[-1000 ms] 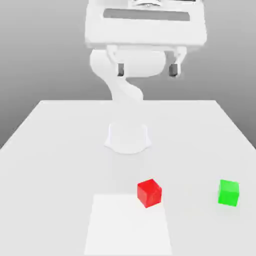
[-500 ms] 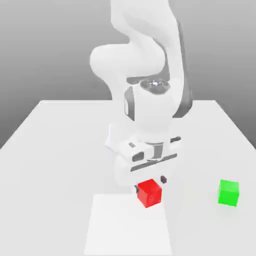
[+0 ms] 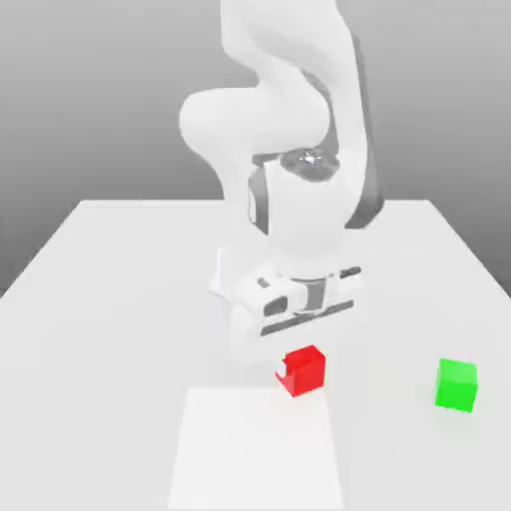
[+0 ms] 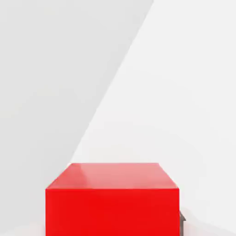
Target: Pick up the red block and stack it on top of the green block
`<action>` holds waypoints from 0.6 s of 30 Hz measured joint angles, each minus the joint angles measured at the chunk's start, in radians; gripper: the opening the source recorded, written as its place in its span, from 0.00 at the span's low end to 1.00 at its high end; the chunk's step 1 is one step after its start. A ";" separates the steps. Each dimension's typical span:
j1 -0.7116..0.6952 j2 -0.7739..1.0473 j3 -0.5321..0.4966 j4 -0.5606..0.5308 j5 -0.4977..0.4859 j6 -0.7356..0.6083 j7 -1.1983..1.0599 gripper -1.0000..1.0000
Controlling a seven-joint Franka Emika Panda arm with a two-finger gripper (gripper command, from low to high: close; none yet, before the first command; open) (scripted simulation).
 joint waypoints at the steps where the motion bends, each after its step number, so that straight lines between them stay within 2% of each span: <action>1: 0.013 -0.009 0.016 0.013 -0.001 -0.022 0.016 0.00; 5: 0.097 0.008 0.109 0.100 -0.003 -0.091 0.108 0.00; 12: 0.337 0.072 0.232 0.266 0.003 -0.193 0.273 0.00; 14: 0.381 0.125 0.225 0.284 -0.022 -0.158 0.308 0.00; 17: 0.371 0.225 0.188 0.293 -0.080 -0.069 0.354 0.00; 18: 0.378 0.258 0.177 0.294 -0.099 -0.039 0.368 1.00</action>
